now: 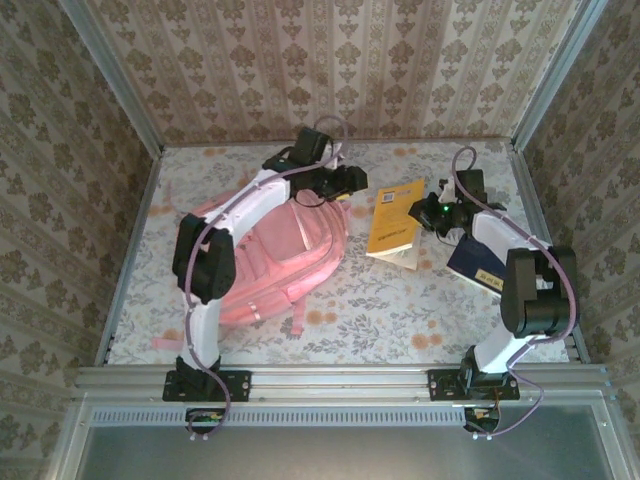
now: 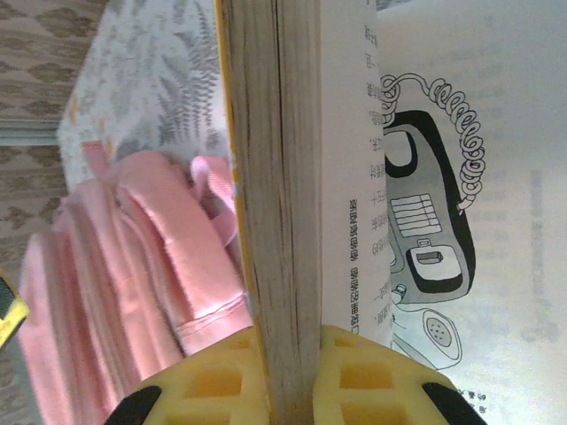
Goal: Pack the student bag
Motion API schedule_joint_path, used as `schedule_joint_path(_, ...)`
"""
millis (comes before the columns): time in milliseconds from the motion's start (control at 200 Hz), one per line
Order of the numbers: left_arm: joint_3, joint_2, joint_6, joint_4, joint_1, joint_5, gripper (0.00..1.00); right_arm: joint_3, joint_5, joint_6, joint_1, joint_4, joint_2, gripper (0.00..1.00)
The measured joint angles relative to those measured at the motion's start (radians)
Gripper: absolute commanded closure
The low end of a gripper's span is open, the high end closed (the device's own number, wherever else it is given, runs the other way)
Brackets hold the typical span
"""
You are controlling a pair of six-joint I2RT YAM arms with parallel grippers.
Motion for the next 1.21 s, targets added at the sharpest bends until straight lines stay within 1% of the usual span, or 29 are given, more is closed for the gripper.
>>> schedule_joint_path(75, -0.058, -0.032, -0.020, 0.032, 0.011, 0.018, 0.40, -0.031, -0.026, 0.031, 0.000, 0.039, -0.038, 1.00)
schedule_joint_path(165, -0.095, -0.031, -0.032, 0.038, 0.012, 0.032, 0.40, -0.065, -0.049, 0.068, 0.000, 0.077, -0.095, 1.00)
schedule_joint_path(280, -0.102, -0.016, -0.055, 0.043, 0.012, 0.074, 0.39, -0.095, -0.094, 0.125, 0.003, 0.148, -0.166, 1.00)
schedule_joint_path(400, -0.104, -0.014, -0.101, 0.092, 0.019, 0.132, 0.38, -0.096, -0.132, 0.174, 0.019, 0.222, -0.203, 1.00)
schedule_joint_path(685, -0.160, -0.012, -0.264, 0.330, 0.029, 0.269, 0.38, -0.096, -0.217, 0.257, 0.057, 0.297, -0.233, 1.00)
schedule_joint_path(740, -0.175, -0.007, -0.299, 0.388, 0.029, 0.293, 0.39, -0.096, -0.231, 0.275, 0.057, 0.309, -0.233, 1.00)
schedule_joint_path(815, -0.201, -0.005, -0.355, 0.475, 0.031, 0.325, 0.46, -0.096, -0.251, 0.298, 0.055, 0.329, -0.232, 1.00)
schedule_joint_path(860, -0.217, -0.003, -0.399, 0.531, 0.031, 0.340, 0.52, -0.096, -0.254, 0.303, 0.055, 0.336, -0.231, 1.00)
schedule_joint_path(955, -0.247, -0.003, -0.459, 0.632, 0.037, 0.366, 0.68, -0.096, -0.256, 0.309, 0.054, 0.339, -0.231, 1.00)
schedule_joint_path(1060, -0.266, -0.003, -0.516, 0.720, 0.043, 0.390, 0.89, -0.096, -0.256, 0.315, 0.052, 0.337, -0.231, 1.00)
schedule_joint_path(1080, -0.267, -0.003, -0.516, 0.735, 0.043, 0.396, 0.93, -0.096, -0.253, 0.315, 0.051, 0.337, -0.231, 0.97)
schedule_joint_path(1110, -0.272, -0.003, -0.529, 0.761, 0.044, 0.402, 0.98, -0.095, -0.251, 0.314, 0.050, 0.330, -0.230, 0.89)
schedule_joint_path(1140, -0.280, -0.003, -0.547, 0.792, 0.046, 0.406, 1.00, -0.093, -0.249, 0.307, 0.048, 0.323, -0.230, 0.79)
schedule_joint_path(1145, -0.281, -0.003, -0.551, 0.796, 0.046, 0.406, 1.00, -0.092, -0.249, 0.307, 0.048, 0.323, -0.230, 0.79)
schedule_joint_path(1160, -0.283, -0.003, -0.555, 0.803, 0.046, 0.405, 1.00, -0.090, -0.246, 0.303, 0.048, 0.316, -0.230, 0.70)
schedule_joint_path(1205, -0.301, -0.003, -0.583, 0.844, 0.048, 0.401, 1.00, -0.077, -0.235, 0.286, 0.048, 0.283, -0.231, 0.52)
